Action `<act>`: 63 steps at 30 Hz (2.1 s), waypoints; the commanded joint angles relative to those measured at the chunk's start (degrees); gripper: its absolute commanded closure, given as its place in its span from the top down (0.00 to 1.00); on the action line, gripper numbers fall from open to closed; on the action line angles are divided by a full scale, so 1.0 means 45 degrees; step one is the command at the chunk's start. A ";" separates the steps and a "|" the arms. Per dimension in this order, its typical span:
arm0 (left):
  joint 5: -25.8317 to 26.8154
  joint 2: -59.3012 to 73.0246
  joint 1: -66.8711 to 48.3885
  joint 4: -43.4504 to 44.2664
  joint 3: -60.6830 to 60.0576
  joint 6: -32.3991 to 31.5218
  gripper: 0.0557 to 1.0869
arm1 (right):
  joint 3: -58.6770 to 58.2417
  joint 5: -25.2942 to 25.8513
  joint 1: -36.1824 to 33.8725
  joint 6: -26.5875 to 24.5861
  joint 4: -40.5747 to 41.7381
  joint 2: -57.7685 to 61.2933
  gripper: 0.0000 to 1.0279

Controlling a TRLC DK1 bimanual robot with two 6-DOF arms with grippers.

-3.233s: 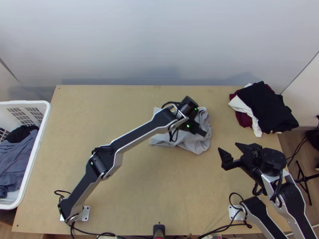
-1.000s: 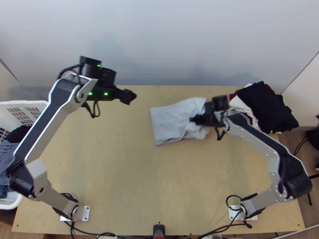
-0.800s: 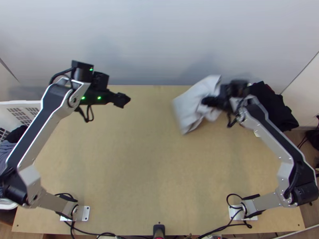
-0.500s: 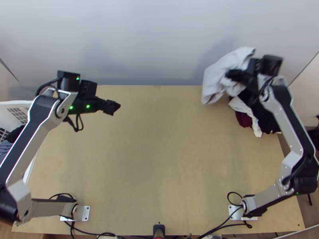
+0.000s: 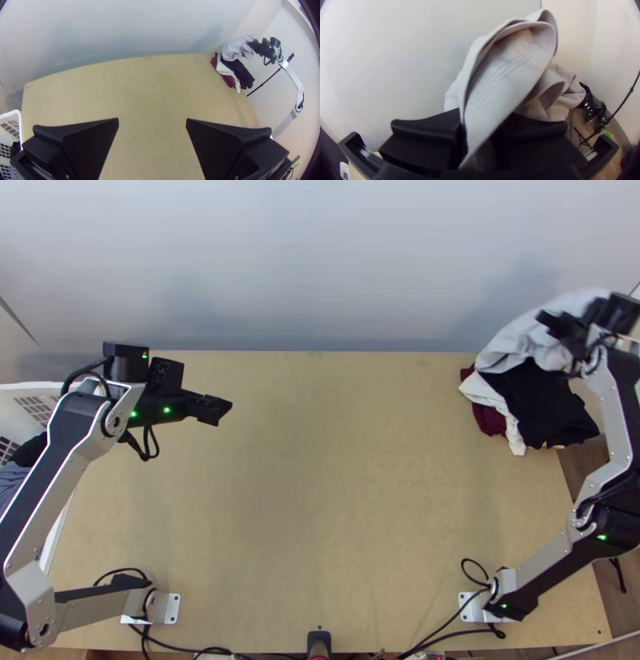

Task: Fold the t-shirt

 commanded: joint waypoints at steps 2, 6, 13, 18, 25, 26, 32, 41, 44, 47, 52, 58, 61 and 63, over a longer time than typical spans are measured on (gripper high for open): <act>-0.0005 -0.0146 -0.0021 0.0061 -0.0425 0.0035 0.95 | -0.2649 0.0574 -0.1586 -0.0377 0.0967 -0.0827 0.03; -0.0025 -0.0204 -0.0060 0.0061 -0.0464 0.0035 0.95 | -0.5071 0.0613 -0.1977 -0.1002 0.1631 -0.2018 0.03; -0.0005 -0.0419 -0.0060 0.0061 -0.0796 -0.0063 0.95 | -0.7903 0.0867 -0.2094 -0.2487 0.1319 -0.4753 0.03; -0.0005 -0.0673 -0.0217 0.0041 -0.1128 -0.0239 0.95 | -0.8606 0.0867 -0.2700 -0.3190 0.0733 -0.5065 0.03; -0.0025 -0.0790 -0.0138 0.0061 -0.1636 -0.0258 0.95 | -0.9388 0.0847 -0.2563 -0.3951 0.0713 -0.5358 0.83; -0.0044 -0.0790 -0.0060 0.0061 -0.1695 -0.0258 0.95 | -0.9310 0.0847 -0.2563 -0.4010 0.0928 -0.5358 0.98; -0.0083 -0.1142 0.0428 0.0061 -0.2105 -0.0219 0.95 | -0.7688 0.0808 -0.2641 -0.3990 -0.0029 -0.5925 0.97; -0.0103 -0.4150 0.2381 0.1174 -0.4058 -0.0063 0.95 | -0.9739 -0.0988 -0.2094 -0.4362 -0.2041 -1.2585 0.97; 0.0092 -0.5126 0.3768 0.1115 -0.4449 0.0250 0.95 | -1.0657 -0.0988 -0.0512 -0.3990 -0.2490 -1.5065 0.96; 0.0112 -0.6454 0.4979 0.1194 -0.5210 0.0640 0.95 | -1.1360 -0.0988 0.0738 -0.2701 -0.2978 -1.6901 0.96; 0.0092 -0.9306 0.6072 0.2072 -0.7007 0.1089 0.95 | -1.2298 -0.0891 0.1265 -0.1783 -0.3037 -1.8737 0.96; -0.0103 -1.2685 0.6815 0.3830 -0.9566 0.0074 0.95 | -1.3509 -0.0910 0.2847 -0.2858 -0.2744 -2.1179 0.96; -0.0318 -1.4619 0.6815 0.4983 -1.1343 -0.0239 0.95 | -1.4603 -0.0910 0.3648 -0.3698 -0.2412 -2.2507 0.96; -0.0337 -1.5986 0.6815 0.5920 -1.2691 -0.0219 0.95 | -1.5520 -0.0910 0.4156 -0.3990 -0.2041 -2.3229 0.96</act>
